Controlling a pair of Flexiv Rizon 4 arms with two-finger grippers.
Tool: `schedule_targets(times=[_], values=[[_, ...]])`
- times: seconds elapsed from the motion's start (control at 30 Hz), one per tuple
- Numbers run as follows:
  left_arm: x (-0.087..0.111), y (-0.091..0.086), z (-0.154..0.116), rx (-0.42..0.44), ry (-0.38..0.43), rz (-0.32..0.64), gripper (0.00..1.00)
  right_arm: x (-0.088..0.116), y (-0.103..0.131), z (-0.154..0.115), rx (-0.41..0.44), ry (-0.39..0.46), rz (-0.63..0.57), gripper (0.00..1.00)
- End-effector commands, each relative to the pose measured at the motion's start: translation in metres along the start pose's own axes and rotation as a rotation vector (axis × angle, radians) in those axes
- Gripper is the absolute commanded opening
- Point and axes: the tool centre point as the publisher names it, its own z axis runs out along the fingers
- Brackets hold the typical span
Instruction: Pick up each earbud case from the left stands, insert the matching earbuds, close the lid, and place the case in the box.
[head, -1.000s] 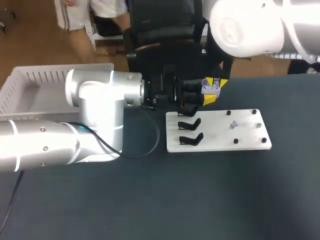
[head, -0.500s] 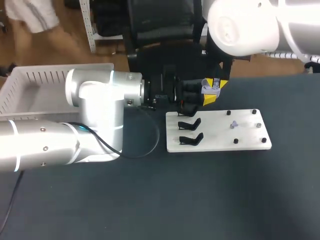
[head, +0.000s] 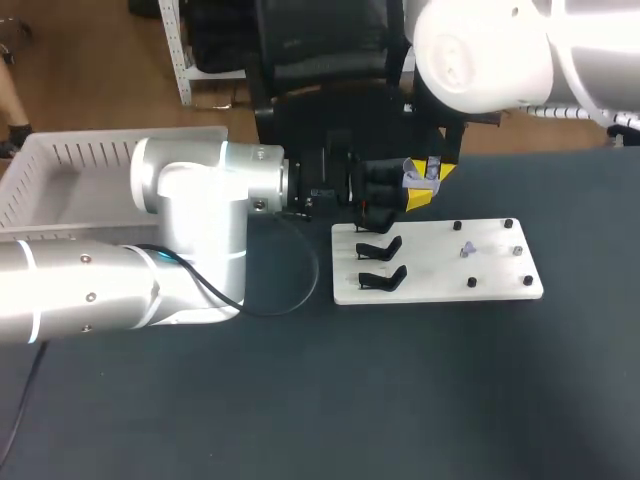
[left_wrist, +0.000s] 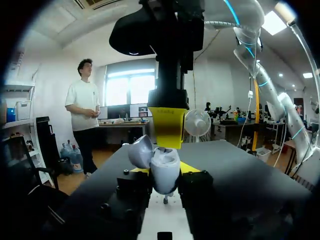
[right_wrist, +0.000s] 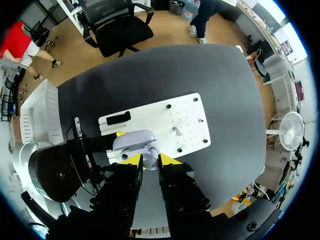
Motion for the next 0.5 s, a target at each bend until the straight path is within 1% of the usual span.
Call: schedule_targets(times=[0.03, 0.5], values=[[0.0004, -0.0020, -0.0001, -0.008, -0.005, 0.004, 0.00, -0.0026, 0.0021, 0.0015, 0.004, 0.007, 0.001, 0.00], [0.0004, -0.0020, -0.0001, -0.008, -0.005, 0.004, 0.00, -0.0019, 0.0017, 0.0059, 0.011, 0.014, 0.009, 0.00]])
